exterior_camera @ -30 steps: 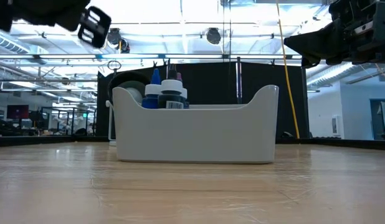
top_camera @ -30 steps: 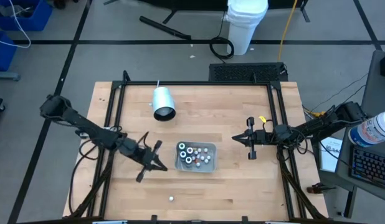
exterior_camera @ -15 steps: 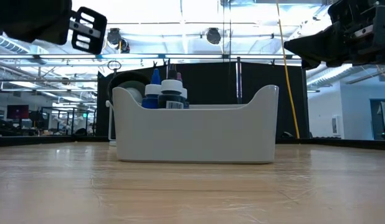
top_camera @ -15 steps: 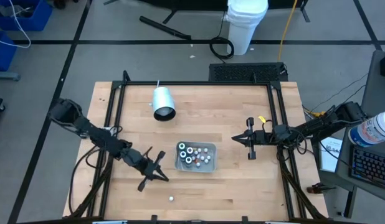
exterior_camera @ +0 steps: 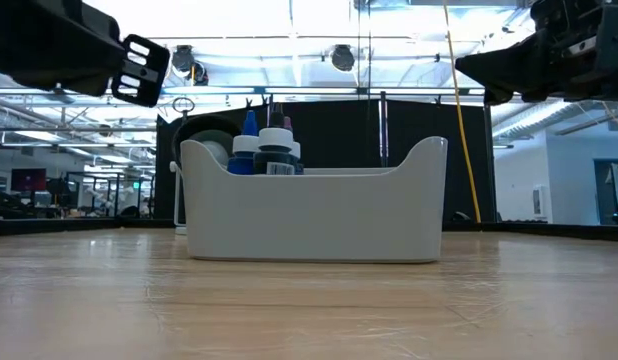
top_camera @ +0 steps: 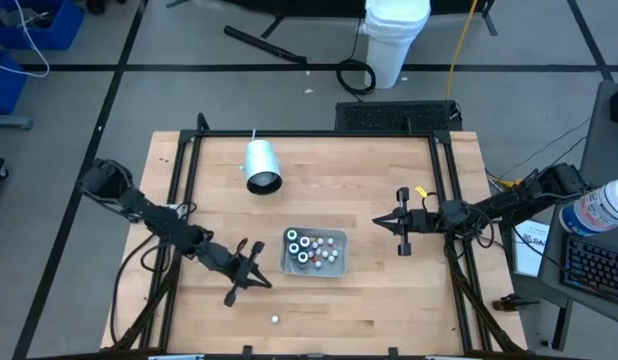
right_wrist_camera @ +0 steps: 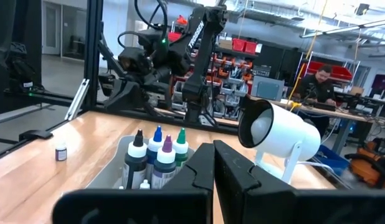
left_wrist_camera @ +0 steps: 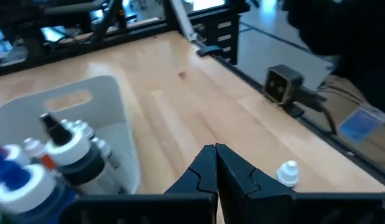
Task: Pick & Place food coloring
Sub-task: Put the violet food coloring bottle into the gray bin
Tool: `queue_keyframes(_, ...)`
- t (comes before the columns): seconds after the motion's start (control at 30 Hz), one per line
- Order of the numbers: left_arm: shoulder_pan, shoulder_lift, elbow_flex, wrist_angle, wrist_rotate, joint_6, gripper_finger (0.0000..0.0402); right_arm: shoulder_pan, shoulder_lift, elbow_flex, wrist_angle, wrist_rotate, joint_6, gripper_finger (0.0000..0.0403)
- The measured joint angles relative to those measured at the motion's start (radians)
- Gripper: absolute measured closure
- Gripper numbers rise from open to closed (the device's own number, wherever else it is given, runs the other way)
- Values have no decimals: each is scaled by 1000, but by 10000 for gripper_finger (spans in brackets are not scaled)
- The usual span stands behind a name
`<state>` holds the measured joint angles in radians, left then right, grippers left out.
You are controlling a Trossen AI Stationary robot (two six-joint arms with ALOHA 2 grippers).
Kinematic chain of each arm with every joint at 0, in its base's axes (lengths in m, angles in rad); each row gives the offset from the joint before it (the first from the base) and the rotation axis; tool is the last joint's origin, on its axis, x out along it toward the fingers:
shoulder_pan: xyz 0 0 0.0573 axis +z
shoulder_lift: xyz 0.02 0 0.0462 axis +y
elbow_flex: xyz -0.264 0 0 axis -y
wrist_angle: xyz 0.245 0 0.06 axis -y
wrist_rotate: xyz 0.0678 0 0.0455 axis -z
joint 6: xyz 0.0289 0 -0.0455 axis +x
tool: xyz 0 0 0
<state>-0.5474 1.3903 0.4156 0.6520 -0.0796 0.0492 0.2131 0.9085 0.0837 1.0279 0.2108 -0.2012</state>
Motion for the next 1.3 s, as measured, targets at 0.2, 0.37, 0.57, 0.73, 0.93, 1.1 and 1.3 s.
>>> queue_keyframes(0.2,-11,0,0,-87,103,-87,396,0,0,0,0,2,32,403)
queue_keyframes(0.37,-92,0,0,-146,-17,-103,394,0,0,0,-3,2,32,403)
queue_keyframes(0.57,-122,0,0,-100,-44,-17,396,0,0,0,0,2,32,403)
queue_keyframes(0.73,-122,0,0,-99,-91,-21,397,0,0,0,0,6,32,403)
queue_keyframes(0.93,-120,0,0,-82,-229,-5,385,0,0,0,0,53,33,403)
queue_keyframes(1.1,-121,0,0,-82,-220,-10,381,0,0,0,0,54,44,403)
queue_keyframes(1.3,-121,0,0,-73,-248,-31,397,0,0,0,0,54,44,403)
